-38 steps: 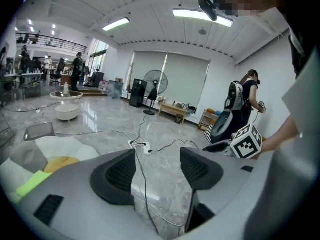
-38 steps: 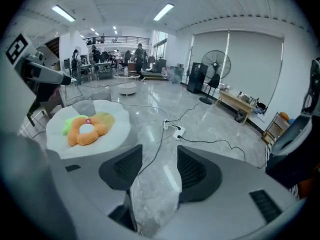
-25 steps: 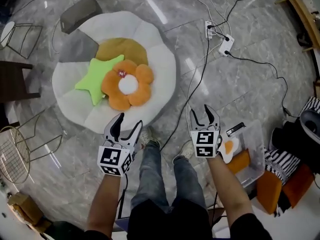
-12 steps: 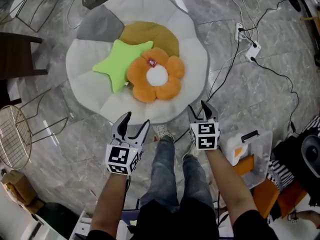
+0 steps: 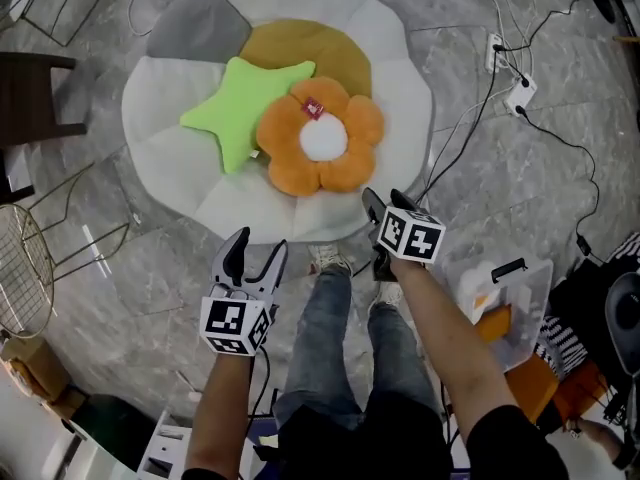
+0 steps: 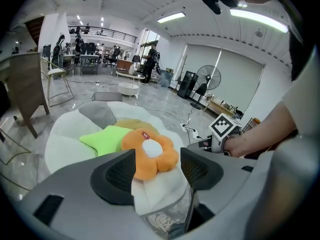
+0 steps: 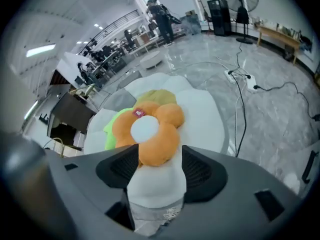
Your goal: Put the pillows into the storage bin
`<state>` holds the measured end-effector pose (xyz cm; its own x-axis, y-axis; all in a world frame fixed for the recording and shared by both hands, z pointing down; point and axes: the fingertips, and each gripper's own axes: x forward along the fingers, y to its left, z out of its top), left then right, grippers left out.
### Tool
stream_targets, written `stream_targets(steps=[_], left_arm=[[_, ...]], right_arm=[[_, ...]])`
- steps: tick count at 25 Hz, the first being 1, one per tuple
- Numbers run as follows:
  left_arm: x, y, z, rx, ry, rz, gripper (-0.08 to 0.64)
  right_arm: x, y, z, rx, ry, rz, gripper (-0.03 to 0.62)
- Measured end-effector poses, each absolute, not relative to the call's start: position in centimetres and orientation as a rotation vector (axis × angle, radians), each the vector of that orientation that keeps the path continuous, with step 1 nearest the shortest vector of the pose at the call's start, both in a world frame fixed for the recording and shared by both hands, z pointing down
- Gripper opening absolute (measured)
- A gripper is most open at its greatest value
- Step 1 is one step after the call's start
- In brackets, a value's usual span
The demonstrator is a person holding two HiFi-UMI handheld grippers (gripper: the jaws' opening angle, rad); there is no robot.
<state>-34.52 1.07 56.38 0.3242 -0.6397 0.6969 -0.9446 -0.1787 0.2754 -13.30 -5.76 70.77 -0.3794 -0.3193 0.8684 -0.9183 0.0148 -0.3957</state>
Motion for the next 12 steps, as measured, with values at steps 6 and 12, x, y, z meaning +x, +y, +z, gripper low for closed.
stream_targets(steps=[6,12], left_arm=[[-34.9,1.9,58.8,1.872,-1.427,0.585,0.298],[-35.0,3.4,60.8,1.819,-1.446,0.575,0.298]], right_arm=[[-14.3,-6.5,75.8,1.273,-1.677,1.469,0.296],[-15.5,-7.9,79.3,1.341,-1.684,1.742,0.351]])
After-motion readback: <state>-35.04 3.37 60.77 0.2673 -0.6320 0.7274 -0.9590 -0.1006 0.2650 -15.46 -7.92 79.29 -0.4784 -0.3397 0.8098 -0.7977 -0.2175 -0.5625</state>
